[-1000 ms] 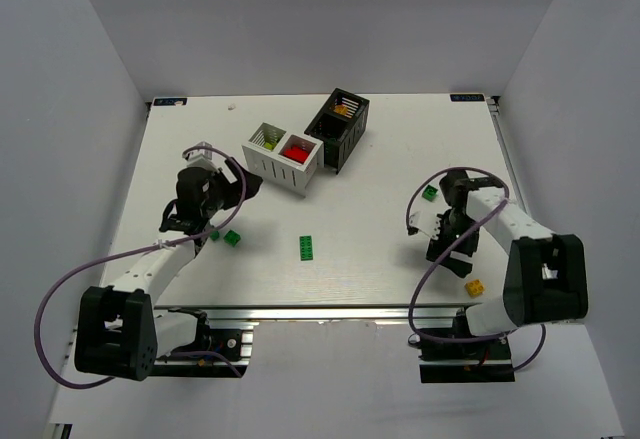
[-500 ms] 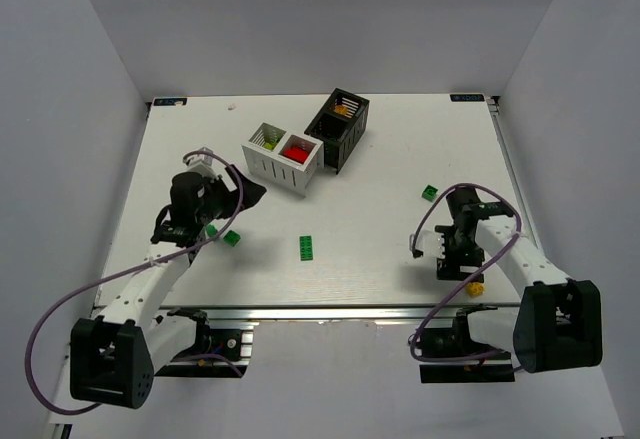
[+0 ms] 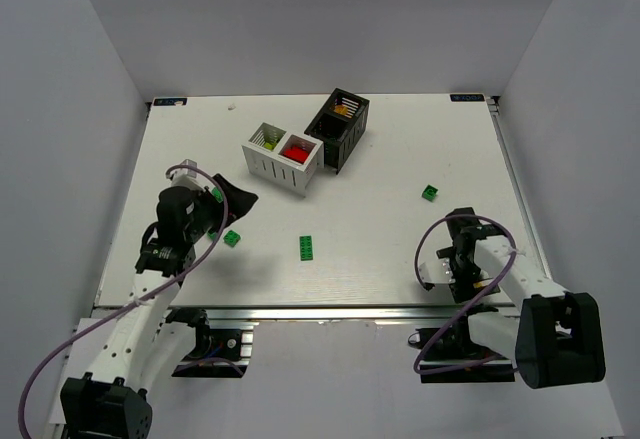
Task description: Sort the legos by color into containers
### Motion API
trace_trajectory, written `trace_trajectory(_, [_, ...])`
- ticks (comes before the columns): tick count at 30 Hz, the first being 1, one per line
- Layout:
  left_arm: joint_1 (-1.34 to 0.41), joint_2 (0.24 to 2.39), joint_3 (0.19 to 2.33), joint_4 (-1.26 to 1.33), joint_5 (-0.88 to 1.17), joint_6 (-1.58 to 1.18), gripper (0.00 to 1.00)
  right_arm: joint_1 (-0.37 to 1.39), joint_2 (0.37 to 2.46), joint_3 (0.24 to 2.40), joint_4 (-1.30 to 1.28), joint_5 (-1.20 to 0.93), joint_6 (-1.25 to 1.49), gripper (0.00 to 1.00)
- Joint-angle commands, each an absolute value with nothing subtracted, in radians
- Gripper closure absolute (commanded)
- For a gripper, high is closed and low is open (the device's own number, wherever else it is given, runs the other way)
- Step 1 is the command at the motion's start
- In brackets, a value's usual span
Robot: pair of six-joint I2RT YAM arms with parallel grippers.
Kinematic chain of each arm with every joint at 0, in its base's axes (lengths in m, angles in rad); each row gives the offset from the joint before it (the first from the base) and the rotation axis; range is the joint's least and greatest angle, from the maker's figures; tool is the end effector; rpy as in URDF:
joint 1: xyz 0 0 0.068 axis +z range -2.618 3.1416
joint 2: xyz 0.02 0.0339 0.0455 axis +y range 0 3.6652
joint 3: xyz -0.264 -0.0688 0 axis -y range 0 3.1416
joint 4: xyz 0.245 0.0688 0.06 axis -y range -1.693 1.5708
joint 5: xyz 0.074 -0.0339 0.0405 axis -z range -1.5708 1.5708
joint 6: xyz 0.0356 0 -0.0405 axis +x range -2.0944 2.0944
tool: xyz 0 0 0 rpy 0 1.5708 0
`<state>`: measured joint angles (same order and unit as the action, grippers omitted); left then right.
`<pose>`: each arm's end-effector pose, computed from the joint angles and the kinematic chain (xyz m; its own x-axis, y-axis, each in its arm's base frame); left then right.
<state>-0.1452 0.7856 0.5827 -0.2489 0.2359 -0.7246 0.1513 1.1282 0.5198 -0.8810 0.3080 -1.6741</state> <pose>0.1800 -0.0347 0.2622 -0.5546 -0.5702 -0.6060 -0.0252 0.7395 -0.6727 0.1509 0.0121 0.1537 0.2202 -0.9252 0.3089 -0.9678 -0.2470 -0.0497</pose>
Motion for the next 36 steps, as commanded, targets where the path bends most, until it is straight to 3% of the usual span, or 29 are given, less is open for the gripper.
trace_trajectory(1, [-0.140,0.739,0.627,-0.362,0.195,-0.732,0.02,0.152,1.108,0.523,-0.824,0.319,-1.736,0.11])
trace_trajectory(15, [-0.138,0.614,0.597,-0.471,0.190,-0.735,0.02,0.163,1.078,0.488,-0.873,0.166,-1.763,0.11])
trace_trajectory(23, [-0.140,0.618,0.594,-0.462,0.201,-0.736,0.02,0.170,1.201,0.620,-0.968,0.074,-1.658,0.11])
trace_trajectory(31, [-0.138,0.609,0.591,-0.468,0.199,-0.738,0.02,0.215,1.219,0.543,-0.844,0.069,-1.609,0.11])
trace_trajectory(36, [-0.140,0.572,0.589,-0.482,0.192,-0.741,0.02,0.236,1.275,0.560,-0.752,0.051,-1.536,0.19])
